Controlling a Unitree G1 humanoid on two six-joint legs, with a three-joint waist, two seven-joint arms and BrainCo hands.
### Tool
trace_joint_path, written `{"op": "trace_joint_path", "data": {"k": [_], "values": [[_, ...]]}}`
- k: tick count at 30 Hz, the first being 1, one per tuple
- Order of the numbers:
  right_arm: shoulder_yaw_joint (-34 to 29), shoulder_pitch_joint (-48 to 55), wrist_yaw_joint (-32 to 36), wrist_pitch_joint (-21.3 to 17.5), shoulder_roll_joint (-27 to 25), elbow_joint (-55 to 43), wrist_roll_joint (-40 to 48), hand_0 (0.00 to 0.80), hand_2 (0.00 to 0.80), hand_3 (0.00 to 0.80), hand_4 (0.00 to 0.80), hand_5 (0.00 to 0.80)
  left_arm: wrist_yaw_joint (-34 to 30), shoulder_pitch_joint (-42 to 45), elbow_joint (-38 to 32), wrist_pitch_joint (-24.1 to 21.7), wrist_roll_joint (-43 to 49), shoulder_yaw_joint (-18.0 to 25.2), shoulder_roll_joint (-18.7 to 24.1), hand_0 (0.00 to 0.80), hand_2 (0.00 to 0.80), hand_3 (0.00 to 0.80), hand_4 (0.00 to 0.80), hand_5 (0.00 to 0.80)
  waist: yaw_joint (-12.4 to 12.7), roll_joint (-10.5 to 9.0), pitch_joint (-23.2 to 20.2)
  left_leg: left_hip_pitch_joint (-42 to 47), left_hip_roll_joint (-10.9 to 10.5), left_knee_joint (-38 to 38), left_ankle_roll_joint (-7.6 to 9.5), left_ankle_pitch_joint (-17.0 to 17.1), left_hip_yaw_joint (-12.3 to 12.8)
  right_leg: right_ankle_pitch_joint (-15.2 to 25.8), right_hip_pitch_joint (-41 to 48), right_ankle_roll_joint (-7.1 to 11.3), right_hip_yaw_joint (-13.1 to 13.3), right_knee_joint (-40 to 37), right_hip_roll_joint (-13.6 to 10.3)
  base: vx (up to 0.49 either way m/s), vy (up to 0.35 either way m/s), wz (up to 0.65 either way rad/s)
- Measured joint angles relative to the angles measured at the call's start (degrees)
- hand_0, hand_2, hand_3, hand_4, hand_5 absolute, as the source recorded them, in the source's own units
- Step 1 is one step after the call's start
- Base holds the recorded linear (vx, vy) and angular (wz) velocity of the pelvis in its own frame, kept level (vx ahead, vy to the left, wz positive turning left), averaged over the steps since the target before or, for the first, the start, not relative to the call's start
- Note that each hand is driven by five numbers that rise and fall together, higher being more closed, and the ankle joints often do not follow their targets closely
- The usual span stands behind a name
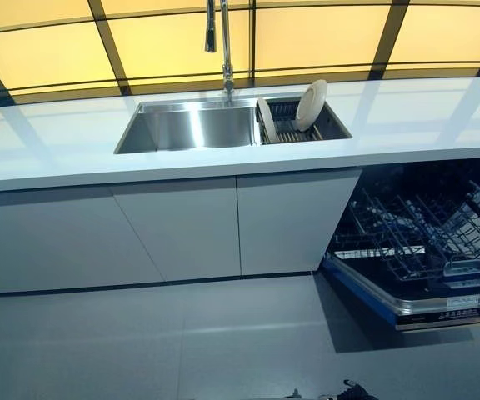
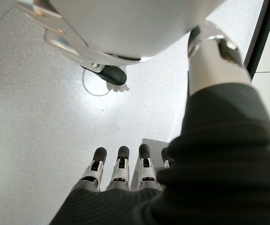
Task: Take plates into dishwasher
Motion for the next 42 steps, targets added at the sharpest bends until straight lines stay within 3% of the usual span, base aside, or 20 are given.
{"op": "trace_joint_path", "data": {"k": [3, 4, 6, 7, 9, 10, 11, 12, 13, 15, 17, 18, 20, 21, 22, 24, 29, 38, 41, 42], "values": [[-0.3, -1.08, -0.02, 0.85, -0.04, 0.44, 0.89, 0.0, 0.0, 0.0, 0.0, 0.0, 2.11, -0.51, 0.66, 0.08, -0.45, 0.27, 0.04, 0.0, 0.0, 0.0, 0.0, 0.0, 0.02, -0.26, 1.89, -2.46, 1.46, 6.25, -0.71, -2.89, 0.36, -1.38, -1.42, -1.18, 0.84, 2.64, 0.77, -0.011, -0.151, -0.16], [-0.37, -1.63, -0.04, 0.97, 0.01, 0.87, 0.86, 0.0, 0.0, 0.0, 0.0, 0.0, 2.72, -0.74, 1.14, -0.02, -1.19, 1.32, 0.19, 0.0, 0.0, 0.0, 0.0, 0.0, 0.37, -0.26, 2.58, -4.31, 1.93, 10.1, -2.12, -4.02, 0.0, -3.21, -3.65, -1.93, 0.82, 6.58, 1.33, 0.082, -0.067, -0.29], [-0.13, -4.63, 0.03, 1.49, 0.92, 2.55, 0.44, 0.0, 0.0, 0.0, 0.0, 0.0, 3.64, -2.38, 1.67, -0.69, -3.31, 4.42, 1.17, 0.0, 0.0, 0.0, 0.0, 0.0, 0.87, -3.7, 5.16, -11.02, 0.72, 24.58, -3.55, -2.91, -4.24, -5.36, -6.21, -3.02, 3.87, 11.37, -0.34, 0.178, 0.029, -0.54], [0.31, -5.61, 0.04, 1.75, 0.7, 4.04, -0.11, 0.0, 0.0, 0.0, 0.0, 0.0, 4.06, -2.73, 1.74, -0.88, -3.92, 4.93, 1.56, 0.0, 0.0, 0.0, 0.0, 0.0, 2.83, -4.51, 6.09, -15.35, -0.88, 31.36, -3.7, -1.03, -6.14, -4.92, -6.1, -3.74, 6.76, 10.88, -1.27, 0.24, 0.088, -0.88], [0.85, -6.35, 0.18, 1.78, -0.22, 5.67, -1.26, 0.0, 0.0, 0.0, 0.0, 0.0, 4.47, -2.19, 1.84, -0.97, -4.69, 5.25, 0.84, 0.0, 0.0, 0.0, 0.0, 0.0, 3.71, -4.73, 6.34, -16.55, -2.88, 27.1, -3.55, -0.97, -5.93, -4.58, -4.77, -4.2, 7.62, 7.18, -2.43, 0.303, 0.085, -0.66], [0.89, -6.39, 0.64, 1.79, -1.86, 7.32, -1.86, 0.0, 0.0, 0.0, 0.0, 0.0, 4.83, -2.39, 3.16, -1.26, -5.28, 5.33, -0.6, 0.0, 0.0, 0.0, 0.0, 0.0, 3.56, -2.41, 6.92, -17.14, -4.9, 19.3, -3.24, -0.56, -6.24, -4.87, -2.19, -3.68, 8.52, 1.49, -1.29, 0.445, 0.115, -0.56], [0.63, -7.49, 1.19, 1.91, -3.57, 8.99, -2.0, 0.0, 0.0, 0.0, 0.0, 0.0, 4.87, -2.45, 4.12, -1.42, -5.95, 5.57, -2.15, 0.0, 0.0, 0.0, 0.0, 0.0, 4.88, 3.36, 7.83, -17.4, -1.53, 12.04, -4.31, -0.73, -7.36, -5.96, -4.19, -5.33, 7.57, 9.56, 3.38, 0.546, 0.155, -0.64], [0.47, -7.06, 1.28, 1.99, -3.19, 8.86, -2.01, 0.0, 0.0, 0.0, 0.0, 0.0, 4.66, -1.43, 4.07, -1.49, -6.32, 6.27, -1.15, 0.0, 0.0, 0.0, 0.0, 0.0, 5.63, 3.73, 8.85, -17.67, -0.83, 9.3, -3.9, 1.97, -8.3, -11.39, -3.4, -5.51, 7.23, 16.73, 4.75, 0.444, 0.18, -0.75], [-0.04, -6.68, 0.81, 1.8, -2.02, 8.45, -2.06, 0.0, 0.0, 0.0, 0.0, 0.0, 5.0, -1.36, 4.6, -1.76, -6.39, 6.88, -0.69, 0.0, 0.0, 0.0, 0.0, 0.0, 6.54, 3.31, 10.2, -16.74, 0.34, 9.5, -3.59, 5.44, -7.93, -12.52, -2.31, -6.03, 8.57, 16.23, 5.22, 0.36, 0.193, -0.61], [-0.38, -6.06, 0.66, 1.22, -1.39, 7.9, -2.09, 0.0, 0.0, 0.0, 0.0, 0.0, 4.77, 0.04, 5.88, -1.53, -6.43, 6.99, -0.48, 0.0, 0.0, 0.0, 0.0, 0.0, 7.88, 0.48, 9.67, -18.35, -0.04, 8.73, -3.76, 5.6, -5.58, -12.64, -2.6, -6.35, 8.85, 14.86, 3.37, 0.316, 0.226, -0.48], [-0.87, -5.39, 0.64, 1.22, -1.2, 8.23, -2.4, 0.0, 0.0, 0.0, 0.0, 0.0, 5.02, 0.01, 6.41, -1.42, -7.04, 7.95, -1.7, 0.0, 0.0, 0.0, 0.0, 0.0, 7.88, -0.74, 10.03, -18.31, -0.13, 7.84, -3.08, 5.82, -2.91, -12.54, 0.85, -6.22, 8.69, 11.4, 1.56, 0.345, 0.203, -0.05], [-1.72, -4.82, 0.58, 1.22, -1.01, 8.25, -2.56, 0.0, 0.0, 0.0, 0.0, 0.0, 5.2, 0.04, 6.77, -1.36, -7.22, 8.74, -1.59, 0.0, 0.0, 0.0, 0.0, 0.0, 7.86, -1.1, 9.77, -17.87, -0.08, 6.65, -2.02, 6.61, -1.18, -12.41, 2.88, -5.98, 8.52, 9.61, 0.89, 0.329, 0.145, 0.19], [-2.02, -3.83, 0.41, 1.21, -0.78, 8.23, -2.53, 0.0, 0.0, 0.0, 0.0, 0.0, 5.26, 0.14, 6.53, -2.02, -6.71, 8.82, -1.59, 0.0, 0.0, 0.0, 0.0, 0.0, 7.92, -0.3, 8.91, -16.73, 0.25, 6.09, -0.92, 7.67, -0.49, -14.03, 6.8, -3.14, 7.54, 7.62, 0.04, 0.313, 0.133, 0.16], [-2.01, -3.76, 0.07, 1.22, 0.27, 8.21, -2.78, 0.0, 0.0, 0.0, 0.0, 0.0, 5.32, 0.18, 6.05, -2.54, -6.17, 8.82, -1.11, 0.0, 0.0, 0.0, 0.0, 0.0, 8.27, -1.63, 8.56, -15.24, -1.46, 7.2, 2.99, 8.86, 0.96, -15.15, 8.78, -1.54, 7.77, 7.32, -2.1, 0.268, 0.131, -0.09], [-1.83, -3.46, 0.28, 1.15, 1.41, 8.25, -3.29, 0.0, 0.0, 0.0, 0.0, 0.0, 5.28, 0.97, 5.2, -2.96, -5.42, 8.82, -0.07, 0.0, 0.0, 0.0, 0.0, 0.0, 8.71, -3.75, 7.14, -14.74, -3.38, 7.0, 3.76, 7.46, 2.18, -15.3, 9.27, -0.96, 7.69, 7.15, -4.04, 0.166, 0.087, -0.15], [-1.7, -4.6, 0.68, 0.48, 3.36, 7.81, -4.08, 0.0, 0.0, 0.0, 0.0, 0.0, 4.86, 0.42, 3.72, -3.32, -3.52, 8.76, 1.89, 0.0, 0.0, 0.0, 0.0, 0.0, 8.99, -5.65, 5.95, -13.51, -5.24, 6.98, 4.96, 6.51, 2.85, -13.99, 10.29, -0.04, 5.67, 7.82, -6.18, 0.173, 0.107, -0.01], [-1.6, -6.99, 0.47, -0.16, 4.35, 7.64, -4.25, 0.0, 0.0, 0.0, 0.0, 0.0, 4.18, -2.2, 2.32, -4.02, -0.21, 7.77, 3.01, 0.0, 0.0, 0.0, 0.0, 0.0, 9.6, -5.99, 4.21, -13.08, -6.32, 6.83, 5.66, 4.22, 3.28, -10.56, 10.42, 3.72, 2.87, 6.79, -7.03, 0.163, 0.097, -0.01], [-1.22, -4.84, 0.23, 0.41, 3.57, 8.23, -6.01, 0.0, 0.0, 0.0, 0.0, 0.0, 3.94, -1.22, 3.56, -4.88, 1.42, 5.53, 2.47, 0.0, 0.0, 0.0, 0.0, 0.0, 9.54, -7.1, -0.36, -12.14, -7.87, 3.08, 5.47, 3.38, 1.28, -10.39, 7.89, 3.97, 1.81, 11.91, -7.31, 0.209, 0.14, 0.1], [-1.28, -4.73, -0.61, 0.47, 2.88, 8.11, -5.96, 0.0, 0.0, 0.0, 0.0, 0.0, 3.0, -1.51, 3.77, -4.92, 4.69, 3.3, 2.52, 0.0, 0.0, 0.0, 0.0, 0.0, 9.21, -6.2, -1.5, -12.02, -8.48, 1.54, 6.81, 3.86, -0.14, -10.44, 4.46, 4.03, 2.69, 18.93, -7.55, 0.286, 0.183, 0.3], [-1.35, -4.8, -1.21, 0.45, 2.38, 7.44, -5.95, 0.0, 0.0, 0.0, 0.0, 0.0, 2.54, -1.61, 3.75, -4.91, 6.49, 2.28, 2.72, 0.0, 0.0, 0.0, 0.0, 0.0, 7.8, -4.87, -1.48, -11.15, -8.37, 0.61, 8.17, 4.6, -1.97, -9.5, -0.2, 4.26, 3.07, 29.33, -7.48, 0.341, 0.11, 0.63]]}}
